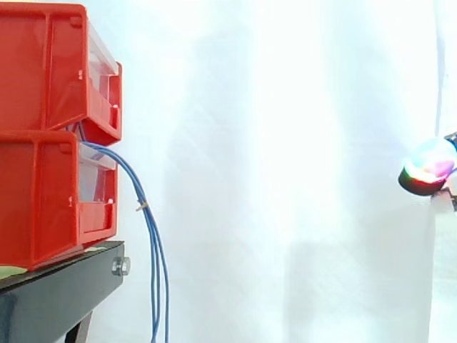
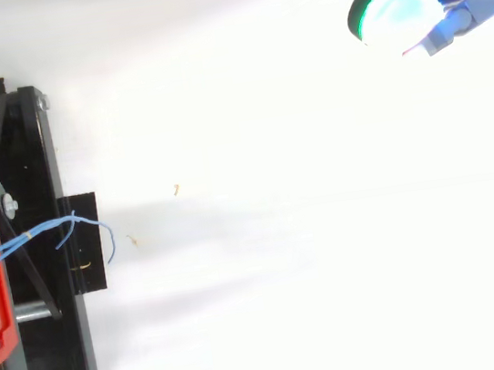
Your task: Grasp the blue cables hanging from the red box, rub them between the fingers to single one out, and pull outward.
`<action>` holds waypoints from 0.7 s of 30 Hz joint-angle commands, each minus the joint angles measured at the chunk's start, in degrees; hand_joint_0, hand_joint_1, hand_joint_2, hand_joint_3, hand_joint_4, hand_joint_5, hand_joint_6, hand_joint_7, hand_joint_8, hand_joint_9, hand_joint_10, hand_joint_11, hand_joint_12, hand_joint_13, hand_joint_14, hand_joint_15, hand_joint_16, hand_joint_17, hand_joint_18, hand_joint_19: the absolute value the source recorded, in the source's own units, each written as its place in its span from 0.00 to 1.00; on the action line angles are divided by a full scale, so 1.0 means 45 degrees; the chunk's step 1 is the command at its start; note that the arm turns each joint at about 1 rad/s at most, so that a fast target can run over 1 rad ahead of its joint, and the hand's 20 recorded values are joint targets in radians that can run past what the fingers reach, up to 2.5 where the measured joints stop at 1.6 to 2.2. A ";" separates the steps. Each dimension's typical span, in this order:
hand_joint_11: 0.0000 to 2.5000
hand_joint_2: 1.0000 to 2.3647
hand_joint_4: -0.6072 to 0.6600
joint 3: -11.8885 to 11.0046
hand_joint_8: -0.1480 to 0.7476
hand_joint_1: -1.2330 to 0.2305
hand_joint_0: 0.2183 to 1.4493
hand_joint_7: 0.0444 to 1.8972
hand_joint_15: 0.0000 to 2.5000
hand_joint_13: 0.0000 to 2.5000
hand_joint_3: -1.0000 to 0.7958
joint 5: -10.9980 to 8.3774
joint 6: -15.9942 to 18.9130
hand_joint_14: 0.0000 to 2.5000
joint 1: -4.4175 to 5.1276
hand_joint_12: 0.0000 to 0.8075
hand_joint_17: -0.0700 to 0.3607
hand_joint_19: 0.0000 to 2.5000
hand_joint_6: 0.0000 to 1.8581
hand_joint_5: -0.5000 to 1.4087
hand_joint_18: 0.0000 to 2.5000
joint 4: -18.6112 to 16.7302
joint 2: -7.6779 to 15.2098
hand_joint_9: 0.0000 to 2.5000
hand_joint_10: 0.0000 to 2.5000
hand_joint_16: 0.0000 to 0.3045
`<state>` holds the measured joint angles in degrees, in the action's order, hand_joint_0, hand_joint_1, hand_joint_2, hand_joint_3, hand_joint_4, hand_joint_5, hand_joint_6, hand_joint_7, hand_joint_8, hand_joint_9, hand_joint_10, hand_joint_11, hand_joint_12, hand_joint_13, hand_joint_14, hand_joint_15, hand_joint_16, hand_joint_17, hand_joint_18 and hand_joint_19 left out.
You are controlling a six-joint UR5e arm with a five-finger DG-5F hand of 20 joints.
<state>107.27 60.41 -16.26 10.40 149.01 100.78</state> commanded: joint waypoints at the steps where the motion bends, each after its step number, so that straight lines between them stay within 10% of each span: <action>1: 0.04 0.00 0.69 -0.0010 0.49 0.44 0.23 0.36 0.08 0.28 0.28 0.0268 -0.0001 0.00 -0.0045 0.42 0.38 0.10 0.27 0.17 0.21 -0.0046 0.0201 0.31 0.00 0.13; 8: 0.04 0.00 0.69 -0.0010 0.48 0.44 0.23 0.36 0.08 0.27 0.28 0.0443 0.0019 0.00 -0.0045 0.43 0.38 0.10 0.27 0.17 0.20 -0.0515 0.0631 0.31 0.00 0.13; 12: 0.04 0.00 0.69 -0.0206 0.48 0.44 0.23 0.36 0.08 0.27 0.28 0.1010 0.0624 0.00 -0.0162 0.42 0.38 0.10 0.27 0.17 0.20 -0.1394 0.2076 0.31 0.00 0.14; 13: 0.04 0.00 0.69 -0.0968 0.49 0.44 0.23 0.36 0.08 0.27 0.28 0.1791 0.1601 0.00 -0.0318 0.43 0.38 0.10 0.27 0.17 0.20 -0.1785 0.3092 0.31 0.00 0.14; 17: 0.03 0.00 0.69 -0.2530 0.48 0.44 0.23 0.36 0.08 0.27 0.28 0.3256 0.2988 0.00 -0.0494 0.42 0.38 0.10 0.27 0.17 0.20 -0.1023 0.4166 0.31 0.00 0.14; 21: 0.03 0.00 0.69 -0.3760 0.48 0.44 0.23 0.36 0.08 0.27 0.28 0.3510 0.2499 0.00 -0.0689 0.43 0.38 0.10 0.27 0.17 0.20 0.0715 0.4401 0.31 0.00 0.14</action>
<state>97.56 73.40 -5.70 7.90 145.87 117.29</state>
